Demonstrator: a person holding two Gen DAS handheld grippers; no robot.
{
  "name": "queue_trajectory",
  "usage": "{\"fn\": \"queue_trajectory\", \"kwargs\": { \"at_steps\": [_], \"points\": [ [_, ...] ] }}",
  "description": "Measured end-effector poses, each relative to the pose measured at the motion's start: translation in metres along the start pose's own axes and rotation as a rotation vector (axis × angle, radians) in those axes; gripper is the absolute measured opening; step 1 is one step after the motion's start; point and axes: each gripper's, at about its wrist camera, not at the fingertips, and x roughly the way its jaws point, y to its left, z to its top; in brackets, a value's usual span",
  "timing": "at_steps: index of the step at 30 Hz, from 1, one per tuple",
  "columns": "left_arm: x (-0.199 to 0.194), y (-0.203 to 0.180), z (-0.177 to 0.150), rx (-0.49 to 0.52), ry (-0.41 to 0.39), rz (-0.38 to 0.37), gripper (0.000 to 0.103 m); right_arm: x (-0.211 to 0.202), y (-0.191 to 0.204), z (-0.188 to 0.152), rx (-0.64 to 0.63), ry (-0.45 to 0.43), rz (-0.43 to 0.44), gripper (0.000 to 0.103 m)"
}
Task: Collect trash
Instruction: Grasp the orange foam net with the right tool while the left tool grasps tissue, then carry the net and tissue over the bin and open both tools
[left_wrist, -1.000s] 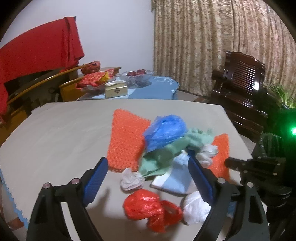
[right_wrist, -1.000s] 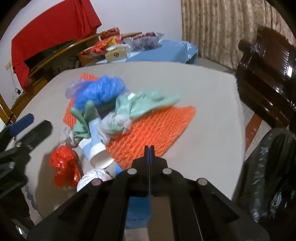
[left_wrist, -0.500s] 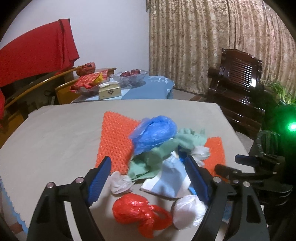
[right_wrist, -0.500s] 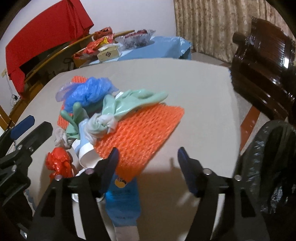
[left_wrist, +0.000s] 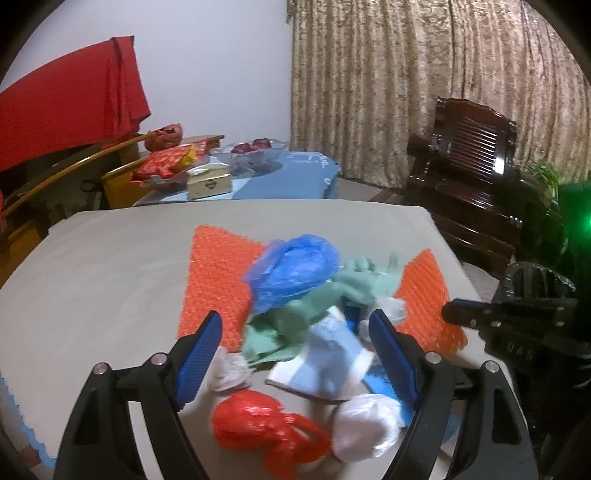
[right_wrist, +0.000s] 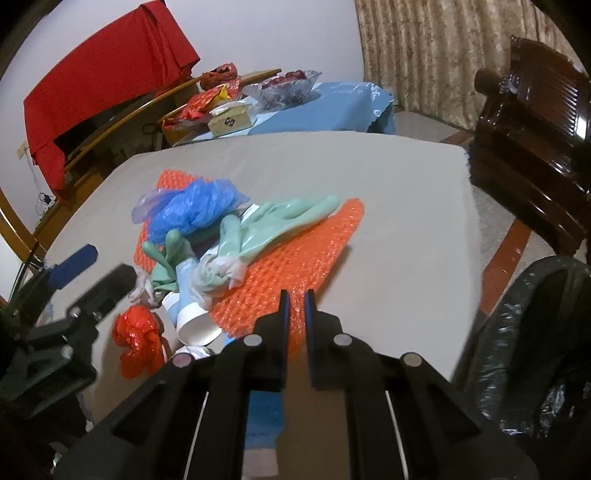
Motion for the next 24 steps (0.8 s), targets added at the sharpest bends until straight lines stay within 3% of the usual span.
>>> {"fn": "queue_trajectory", "kwargs": {
  "at_steps": [9,17,22,24],
  "points": [
    [0.005,-0.023,0.004,0.029,0.001,-0.090,0.069,-0.034,-0.025,0.009,0.013,-0.079,-0.078,0.006],
    [0.035,-0.058,0.002,0.090,0.044,-0.136,0.064,-0.028,-0.050,0.002,0.059,-0.047,-0.115,0.006],
    [0.057,-0.072,-0.004,0.125,0.088,-0.136,0.041,-0.026,-0.057,0.000,0.076,-0.036,-0.110,0.006],
    [0.061,-0.076,-0.007,0.148,0.090,-0.130,0.037,-0.026,-0.057,0.000,0.074,-0.035,-0.109,0.006]
  ]
}}
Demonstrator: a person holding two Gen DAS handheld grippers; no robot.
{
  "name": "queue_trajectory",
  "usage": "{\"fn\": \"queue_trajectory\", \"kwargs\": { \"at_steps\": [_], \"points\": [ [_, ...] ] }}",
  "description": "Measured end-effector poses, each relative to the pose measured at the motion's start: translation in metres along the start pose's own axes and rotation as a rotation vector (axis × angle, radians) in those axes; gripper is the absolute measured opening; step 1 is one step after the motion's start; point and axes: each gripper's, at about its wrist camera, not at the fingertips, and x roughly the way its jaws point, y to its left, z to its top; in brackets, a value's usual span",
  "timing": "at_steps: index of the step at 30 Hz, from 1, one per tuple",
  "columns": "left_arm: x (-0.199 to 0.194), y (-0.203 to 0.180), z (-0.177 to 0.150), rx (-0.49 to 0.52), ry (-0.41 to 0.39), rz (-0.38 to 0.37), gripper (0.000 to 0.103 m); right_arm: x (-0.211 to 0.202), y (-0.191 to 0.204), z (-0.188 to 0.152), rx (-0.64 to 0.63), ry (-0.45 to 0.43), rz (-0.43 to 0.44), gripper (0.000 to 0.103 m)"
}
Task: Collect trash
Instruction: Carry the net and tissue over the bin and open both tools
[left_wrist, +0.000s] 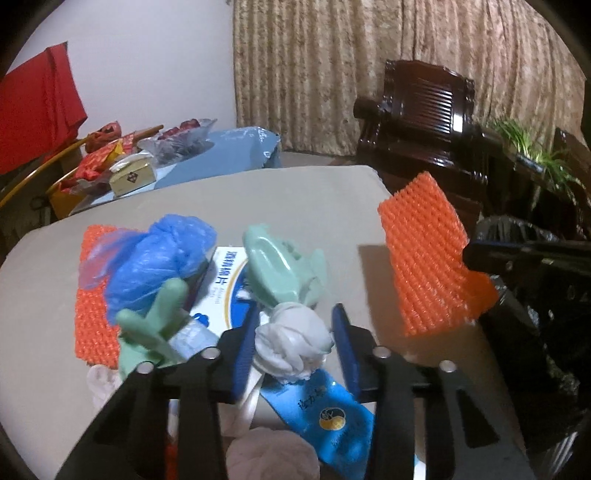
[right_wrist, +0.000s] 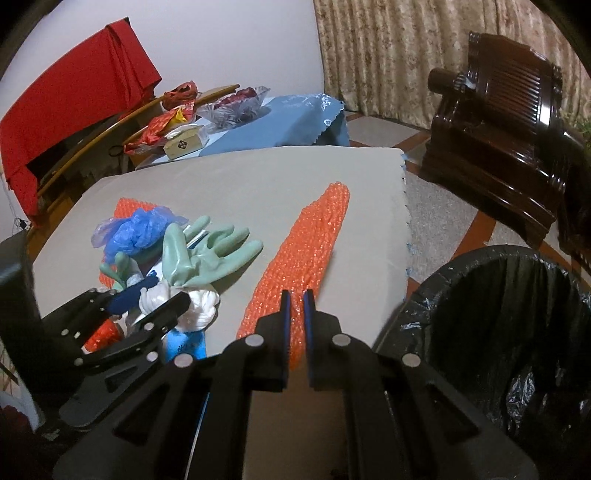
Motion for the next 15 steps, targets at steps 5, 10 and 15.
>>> {"fn": "queue_trajectory", "kwargs": {
  "at_steps": [5,10,15],
  "points": [
    [-0.013,0.001,0.002,-0.024,-0.052,-0.020,0.031,-0.003,-0.001,0.001,0.000,-0.010,0.002,0.006],
    [-0.035,0.000,0.015,-0.058,-0.108,-0.059,0.030,-0.022,0.000,0.009,-0.001,-0.063,0.009,0.006],
    [-0.061,-0.007,0.034,-0.064,-0.173,-0.105,0.030,-0.050,-0.010,0.012,-0.003,-0.109,-0.022,0.006]
  ]
}}
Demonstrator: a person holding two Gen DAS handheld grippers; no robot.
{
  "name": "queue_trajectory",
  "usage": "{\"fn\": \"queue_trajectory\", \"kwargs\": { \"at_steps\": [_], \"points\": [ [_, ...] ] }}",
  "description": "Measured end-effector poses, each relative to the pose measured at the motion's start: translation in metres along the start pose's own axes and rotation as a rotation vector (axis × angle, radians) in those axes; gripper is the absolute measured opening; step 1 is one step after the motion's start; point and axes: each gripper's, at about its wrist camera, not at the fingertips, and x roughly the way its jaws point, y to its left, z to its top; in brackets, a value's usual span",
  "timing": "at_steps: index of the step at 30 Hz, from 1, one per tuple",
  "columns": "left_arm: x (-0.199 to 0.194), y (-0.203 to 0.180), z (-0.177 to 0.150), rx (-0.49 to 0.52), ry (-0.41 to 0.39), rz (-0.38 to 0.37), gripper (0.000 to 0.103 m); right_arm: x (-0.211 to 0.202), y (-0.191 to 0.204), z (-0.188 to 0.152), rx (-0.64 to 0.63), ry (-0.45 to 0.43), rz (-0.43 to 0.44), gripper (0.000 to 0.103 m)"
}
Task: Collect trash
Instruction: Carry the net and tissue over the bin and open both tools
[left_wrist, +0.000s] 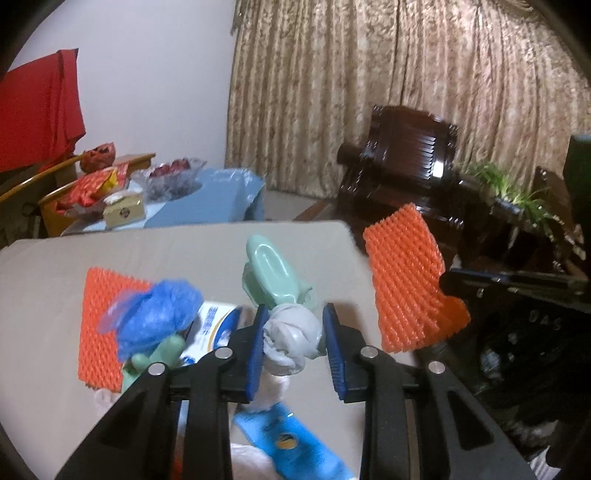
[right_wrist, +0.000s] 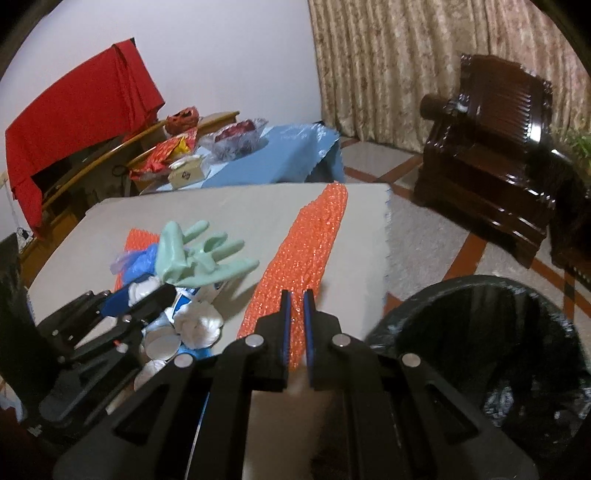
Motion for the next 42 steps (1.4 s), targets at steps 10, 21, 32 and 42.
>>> {"fn": "queue_trajectory", "kwargs": {
  "at_steps": [10,21,32,42],
  "points": [
    [-0.002,-0.076,0.021,0.063,-0.015,-0.183,0.030,-0.069,-0.074,-0.019,0.092,-0.031,-0.188,0.006],
    [0.030,-0.169,0.012,0.140,0.082,-0.369,0.034,-0.098,-0.144,-0.076,0.192,0.026,-0.365,0.011],
    [0.014,-0.137,0.009,0.143,0.067,-0.284,0.069,-0.102,-0.144,-0.089,0.231,-0.008,-0.392,0.085],
    [-0.024,-0.034,0.018,0.045,-0.026,-0.039,0.096,-0.079,-0.083,-0.051,0.166,-0.107,-0.218,0.096]
  ]
}}
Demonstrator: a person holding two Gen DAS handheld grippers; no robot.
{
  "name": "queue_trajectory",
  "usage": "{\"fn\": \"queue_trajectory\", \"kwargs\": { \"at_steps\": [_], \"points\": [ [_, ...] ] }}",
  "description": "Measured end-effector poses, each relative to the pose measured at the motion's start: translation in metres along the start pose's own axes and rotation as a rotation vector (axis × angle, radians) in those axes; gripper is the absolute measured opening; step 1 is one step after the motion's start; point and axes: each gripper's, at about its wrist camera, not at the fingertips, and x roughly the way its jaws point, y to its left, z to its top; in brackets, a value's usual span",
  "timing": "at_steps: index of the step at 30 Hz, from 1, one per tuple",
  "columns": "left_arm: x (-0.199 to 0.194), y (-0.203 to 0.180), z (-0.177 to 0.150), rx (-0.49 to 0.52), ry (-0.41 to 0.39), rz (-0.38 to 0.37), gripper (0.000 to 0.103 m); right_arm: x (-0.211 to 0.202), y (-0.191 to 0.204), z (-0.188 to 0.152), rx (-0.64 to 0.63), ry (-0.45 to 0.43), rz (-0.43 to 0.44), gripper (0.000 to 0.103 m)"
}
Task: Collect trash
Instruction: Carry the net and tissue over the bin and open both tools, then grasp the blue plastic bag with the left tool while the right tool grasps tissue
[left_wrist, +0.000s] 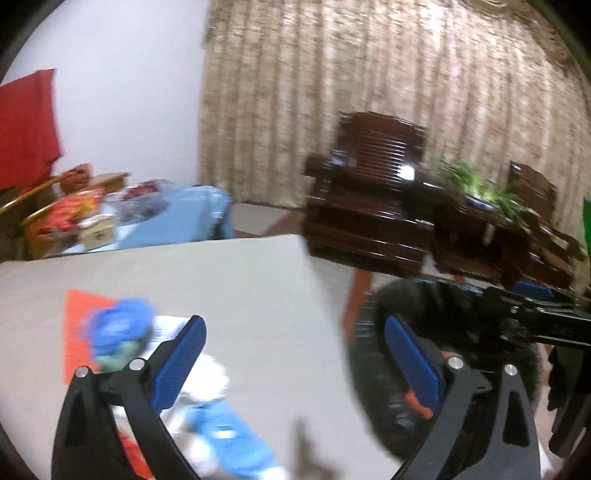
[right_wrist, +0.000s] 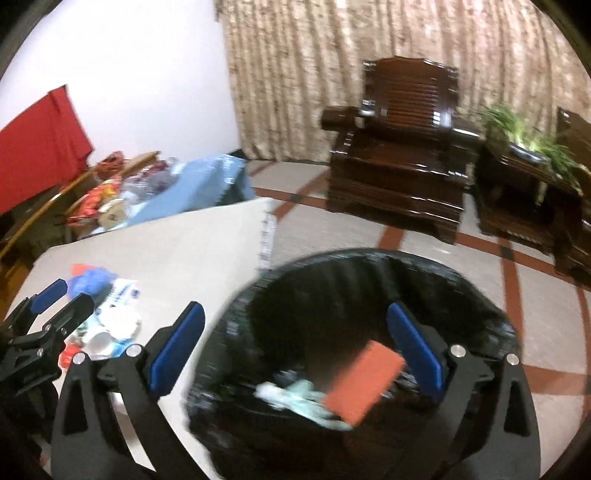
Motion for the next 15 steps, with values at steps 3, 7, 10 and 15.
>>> {"fn": "queue_trajectory", "kwargs": {
  "at_steps": [3,7,10,15],
  "points": [
    [-0.011,0.035,-0.002,-0.037,-0.011,0.081,0.096,0.008,0.027,0.006,-0.023,-0.005,0.057,0.097],
    [-0.018,0.075,-0.008,-0.067,-0.012,0.178,0.096,0.022,0.069,0.014,-0.071,-0.009,0.110,0.097],
    [-0.014,0.097,-0.009,-0.090,-0.007,0.225,0.096,0.034,0.098,0.019,-0.122,-0.016,0.122,0.097],
    [0.011,0.122,-0.014,-0.104,0.018,0.266,0.094,0.058,0.131,0.027,-0.174,-0.016,0.136,0.096]
  ]
}}
